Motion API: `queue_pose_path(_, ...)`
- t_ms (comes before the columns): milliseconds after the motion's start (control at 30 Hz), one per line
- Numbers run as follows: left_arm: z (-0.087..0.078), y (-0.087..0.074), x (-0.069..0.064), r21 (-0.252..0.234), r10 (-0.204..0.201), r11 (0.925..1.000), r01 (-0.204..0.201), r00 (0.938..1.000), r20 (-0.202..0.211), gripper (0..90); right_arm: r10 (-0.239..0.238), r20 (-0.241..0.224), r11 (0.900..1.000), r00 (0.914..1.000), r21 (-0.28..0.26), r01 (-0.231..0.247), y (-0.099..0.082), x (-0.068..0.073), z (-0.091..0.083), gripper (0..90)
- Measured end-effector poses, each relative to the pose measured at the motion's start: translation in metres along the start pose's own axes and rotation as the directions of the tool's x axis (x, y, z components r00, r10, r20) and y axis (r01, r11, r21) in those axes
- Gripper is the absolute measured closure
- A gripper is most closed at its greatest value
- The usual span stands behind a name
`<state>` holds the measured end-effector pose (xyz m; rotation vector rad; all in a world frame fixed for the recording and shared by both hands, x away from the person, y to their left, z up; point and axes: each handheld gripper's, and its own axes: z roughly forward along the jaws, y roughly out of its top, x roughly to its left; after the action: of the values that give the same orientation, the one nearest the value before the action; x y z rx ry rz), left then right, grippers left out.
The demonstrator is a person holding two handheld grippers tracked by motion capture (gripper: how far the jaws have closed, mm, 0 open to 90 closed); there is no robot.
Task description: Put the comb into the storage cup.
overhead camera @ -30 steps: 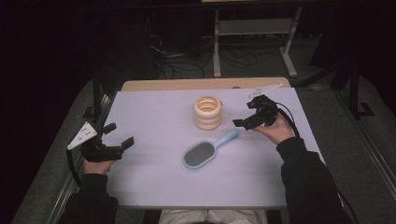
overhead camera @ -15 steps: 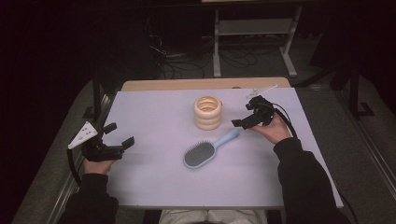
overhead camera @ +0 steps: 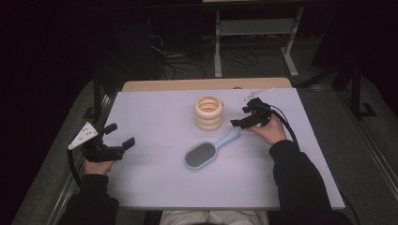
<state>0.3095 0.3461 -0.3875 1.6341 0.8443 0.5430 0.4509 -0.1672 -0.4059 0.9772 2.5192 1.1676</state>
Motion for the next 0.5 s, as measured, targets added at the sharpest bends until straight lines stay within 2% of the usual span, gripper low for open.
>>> queue_pose_path(200, 0.001, 0.0, 0.0, 0.004, 0.002, 1.0, -0.002, 1.0, 0.002, 0.0, 0.014, -0.011, 0.9999, 0.9998, 0.007, -0.014, -0.002, -0.002, 0.007, 19.9)
queue_pose_path(233, 0.001, 0.0, 0.0, 0.003, 0.003, 1.0, -0.003, 1.0, 0.003, 0.0, 0.02, -0.019, 0.9997, 0.9996, 0.013, -0.02, -0.003, -0.002, 0.011, 23.6)
queue_pose_path(267, 0.001, 0.0, 0.0, 0.003, 0.004, 1.0, -0.004, 1.0, 0.003, 0.0, 0.02, -0.019, 0.9997, 0.9996, 0.013, -0.02, -0.003, -0.002, 0.011, 23.6)
queue_pose_path(300, 0.001, 0.0, 0.0, 0.003, 0.003, 1.0, -0.003, 1.0, 0.001, 0.0, 0.021, -0.028, 0.9995, 0.9994, 0.023, -0.02, -0.004, -0.003, 0.014, 28.5)
queue_pose_path(333, 0.0, 0.0, 0.0, 0.003, 0.001, 1.0, -0.001, 1.0, 0.001, 0.0, 0.021, -0.028, 0.9995, 0.9994, 0.023, -0.02, -0.004, -0.003, 0.014, 28.5)
queue_pose_path(433, 0.0, 0.0, 0.0, 0.002, 0.002, 1.0, -0.002, 1.0, 0.001, 0.0, 0.012, -0.036, 0.9992, 0.9993, 0.038, -0.011, -0.005, -0.002, 0.02, 36.5)
queue_pose_path(467, 0.0, 0.0, 0.0, 0.003, 0.001, 1.0, -0.001, 1.0, 0.002, 0.0, 0.012, -0.036, 0.9992, 0.9993, 0.038, -0.011, -0.005, -0.002, 0.02, 36.5)
queue_pose_path(500, 0.001, 0.0, 0.0, 0.003, 0.002, 1.0, -0.002, 1.0, 0.002, 0.0, -0.001, -0.039, 0.9991, 0.9992, 0.042, 0.002, -0.006, -0.001, 0.023, 41.4)
